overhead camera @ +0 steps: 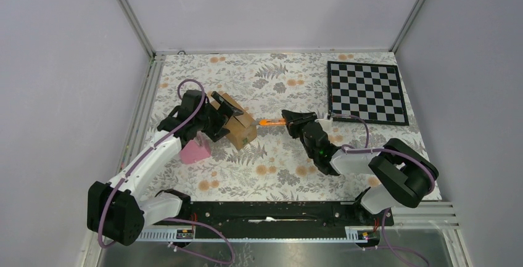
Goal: Unpack the express box
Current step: Cut the express box at the center of the board.
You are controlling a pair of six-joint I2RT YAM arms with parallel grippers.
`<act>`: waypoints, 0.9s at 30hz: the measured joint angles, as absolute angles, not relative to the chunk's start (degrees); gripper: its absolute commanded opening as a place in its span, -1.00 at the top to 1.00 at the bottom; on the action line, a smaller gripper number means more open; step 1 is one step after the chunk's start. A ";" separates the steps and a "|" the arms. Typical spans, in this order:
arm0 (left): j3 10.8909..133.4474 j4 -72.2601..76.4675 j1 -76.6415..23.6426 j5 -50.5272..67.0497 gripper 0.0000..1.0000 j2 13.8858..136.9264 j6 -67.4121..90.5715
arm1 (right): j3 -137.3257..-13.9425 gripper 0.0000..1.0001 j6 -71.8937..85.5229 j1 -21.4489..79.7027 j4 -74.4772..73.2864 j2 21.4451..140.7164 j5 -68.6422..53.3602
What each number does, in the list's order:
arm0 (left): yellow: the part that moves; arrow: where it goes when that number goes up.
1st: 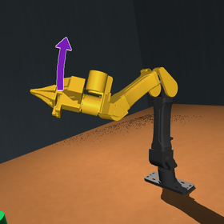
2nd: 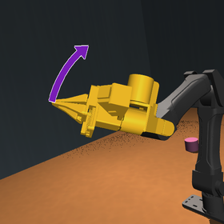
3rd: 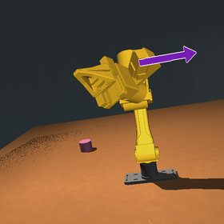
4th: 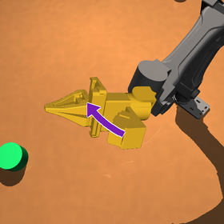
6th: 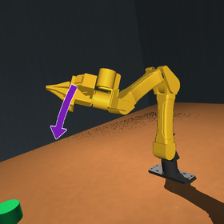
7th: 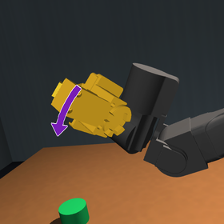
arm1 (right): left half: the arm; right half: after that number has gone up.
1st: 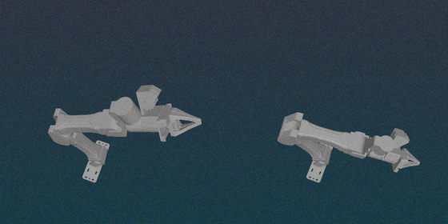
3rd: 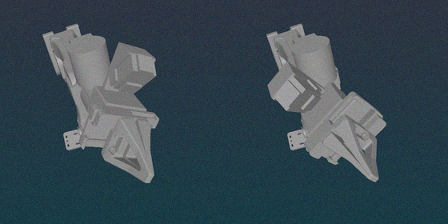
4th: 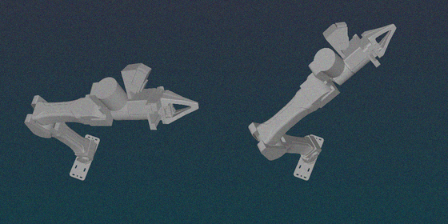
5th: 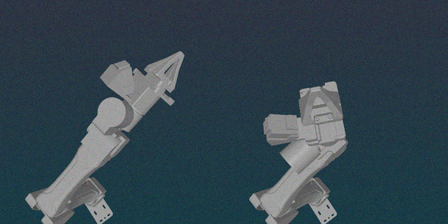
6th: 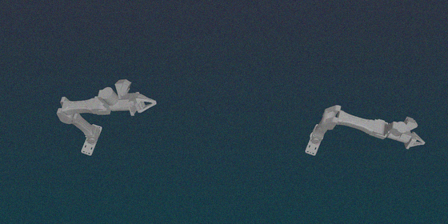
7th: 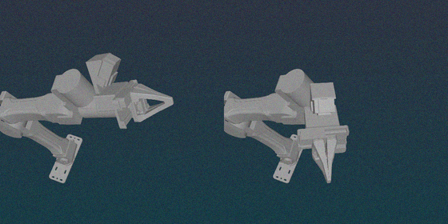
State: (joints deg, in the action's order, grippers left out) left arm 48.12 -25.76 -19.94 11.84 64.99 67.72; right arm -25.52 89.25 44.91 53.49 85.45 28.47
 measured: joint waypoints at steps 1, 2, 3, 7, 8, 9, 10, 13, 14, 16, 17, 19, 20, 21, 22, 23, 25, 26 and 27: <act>48.12 -25.76 -19.90 11.86 -0.98 64.99 67.72 | -25.52 1.00 89.27 44.91 53.47 85.49 28.51; 48.10 -25.74 -19.88 11.88 -0.98 64.99 67.75 | -25.52 1.00 89.27 44.91 53.49 85.52 28.62; 47.99 -25.56 -19.84 11.92 -0.98 64.99 67.75 | -25.52 1.00 89.30 44.91 53.49 85.52 28.73; 47.42 -25.26 -19.77 12.03 -0.98 64.99 67.75 | -25.43 1.00 89.45 44.91 53.56 85.52 29.08; 47.31 -25.19 -19.77 12.03 -0.98 64.99 67.75 | -25.32 1.00 89.45 44.91 53.60 85.52 29.10; 47.20 -25.08 -19.73 12.03 -0.98 64.99 67.77 | -25.19 1.00 89.47 44.91 53.74 85.52 29.12; 47.20 -25.10 -19.70 12.03 -0.98 64.99 67.77 | -25.06 1.00 89.49 44.91 53.87 85.52 29.19; 47.20 -24.80 -19.70 12.12 -0.98 64.99 67.77 | -24.80 1.00 89.56 44.95 54.06 85.52 29.41; 47.20 -24.71 -19.73 12.19 -0.98 64.99 67.77 | -24.77 1.00 89.58 44.97 54.19 85.52 29.45; 47.20 -24.67 -19.70 12.23 -0.98 64.99 67.79 | -24.77 1.00 89.60 45.06 54.54 85.52 29.50; 47.20 -24.64 -19.73 12.25 -0.98 64.99 67.79 | -24.77 1.00 89.60 45.12 54.68 85.52 29.50; 47.20 -24.60 -19.70 12.25 -0.98 64.99 67.79 | -24.77 1.00 89.58 45.23 54.74 85.52 29.52; 47.20 -24.53 -19.73 12.27 -0.98 64.99 67.81 | -24.77 1.00 89.58 45.28 54.74 85.52 29.52; 47.20 -24.47 -19.70 12.27 -0.98 64.99 67.81 | -24.75 1.00 89.58 45.32 54.74 85.52 29.52; 47.20 -24.36 -19.73 12.29 -0.98 64.99 67.81 | -24.71 1.00 89.56 45.34 54.78 85.52 29.52; 47.18 -24.29 -19.70 12.29 -0.98 64.99 67.83 | -24.64 1.00 89.54 45.39 54.78 85.52 29.54; 47.07 -24.16 -19.70 12.32 -0.98 64.99 67.83 | -24.45 1.00 89.49 45.39 54.81 85.56 29.54; 47.00 -24.08 -19.70 12.32 -0.98 64.99 67.83 | -24.45 1.00 89.47 45.39 54.81 85.62 29.54; 46.83 -23.86 -19.70 12.32 -0.98 64.99 67.85 | -24.45 1.00 89.43 45.41 54.92 85.76 29.54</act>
State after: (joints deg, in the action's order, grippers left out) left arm 46.83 -23.86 -19.70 12.32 64.99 67.85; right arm -24.45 89.43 45.41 54.92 85.76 29.54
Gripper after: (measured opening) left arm 0.989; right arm 0.254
